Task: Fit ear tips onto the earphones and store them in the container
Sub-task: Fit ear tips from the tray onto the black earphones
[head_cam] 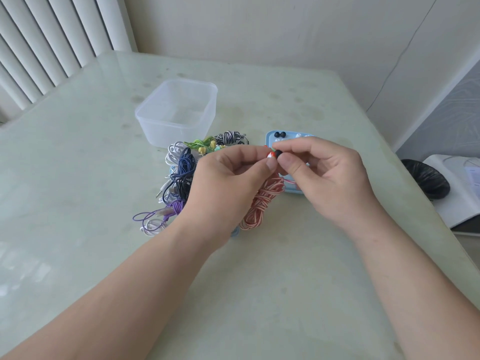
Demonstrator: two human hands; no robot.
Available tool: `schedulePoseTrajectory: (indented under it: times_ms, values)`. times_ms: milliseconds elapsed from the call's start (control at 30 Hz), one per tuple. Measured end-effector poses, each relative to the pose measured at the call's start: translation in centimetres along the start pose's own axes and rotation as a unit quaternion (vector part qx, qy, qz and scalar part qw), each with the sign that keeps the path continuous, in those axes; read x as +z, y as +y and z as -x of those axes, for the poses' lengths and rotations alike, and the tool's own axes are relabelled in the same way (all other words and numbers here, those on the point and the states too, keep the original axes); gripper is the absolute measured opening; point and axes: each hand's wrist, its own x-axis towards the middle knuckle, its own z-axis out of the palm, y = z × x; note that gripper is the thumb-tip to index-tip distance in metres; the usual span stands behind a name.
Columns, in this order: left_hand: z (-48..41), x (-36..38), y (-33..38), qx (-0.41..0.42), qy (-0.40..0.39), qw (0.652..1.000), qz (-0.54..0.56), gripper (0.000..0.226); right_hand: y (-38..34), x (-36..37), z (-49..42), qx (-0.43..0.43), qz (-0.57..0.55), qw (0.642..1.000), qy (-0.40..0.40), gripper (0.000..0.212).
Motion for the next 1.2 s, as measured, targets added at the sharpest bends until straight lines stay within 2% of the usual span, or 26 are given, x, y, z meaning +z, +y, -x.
schedulePoseTrajectory:
  times_ms: [67,167,233,300,433,567,733,867,933,1033,1100,1200]
  values:
    - [0.1,0.0,0.3,0.005,0.000,1.000,0.026,0.008,-0.3,-0.3,0.1,0.036,-0.040,0.999,-0.005,0.026]
    - [-0.1,-0.1,0.5,0.010,0.006,0.999,0.047,0.009,-0.8,-1.0,0.1,0.122,-0.090,0.987,-0.050,0.052]
    - [-0.1,-0.3,0.7,0.010,0.010,0.998,0.063,0.012,-1.2,-0.9,0.2,0.135,-0.101,0.982,-0.088,0.041]
    - [0.1,-0.3,1.0,0.008,0.014,0.998,0.068,0.011,-1.4,-0.3,0.5,0.140,-0.118,0.979,-0.093,0.026]
    - [0.5,-0.2,1.6,0.050,0.066,0.995,-0.062,0.009,-1.4,0.5,0.6,0.201,-0.195,0.960,-0.017,0.019]
    - [0.0,-0.4,3.1,0.061,0.064,0.983,-0.163,0.007,-2.4,1.4,-0.4,0.228,-0.243,0.941,0.055,0.018]
    - [-1.8,-2.4,7.0,0.106,0.038,0.962,-0.247,0.021,-5.6,3.4,-4.4,0.228,-0.275,0.933,0.046,0.021]
    - [-4.5,-5.8,9.6,0.110,0.057,0.939,-0.321,0.026,-7.7,5.7,-8.4,0.228,-0.257,0.939,-0.017,0.006]
    - [-6.5,-7.7,10.4,0.085,0.083,0.935,-0.334,0.020,-8.1,7.0,-10.3,0.232,-0.205,0.950,-0.036,0.008]
    - [-9.7,-10.1,10.5,0.043,0.102,0.914,-0.390,0.018,-7.7,8.2,-12.2,0.233,-0.107,0.967,-0.008,0.019]
    - [-11.4,-10.9,9.9,0.018,0.084,0.887,-0.453,0.020,-7.2,8.5,-12.5,0.231,-0.092,0.969,0.002,0.024]
    - [-13.4,-11.0,9.1,-0.009,0.033,0.853,-0.521,0.024,-6.5,8.2,-12.6,0.229,-0.078,0.970,-0.009,0.019]
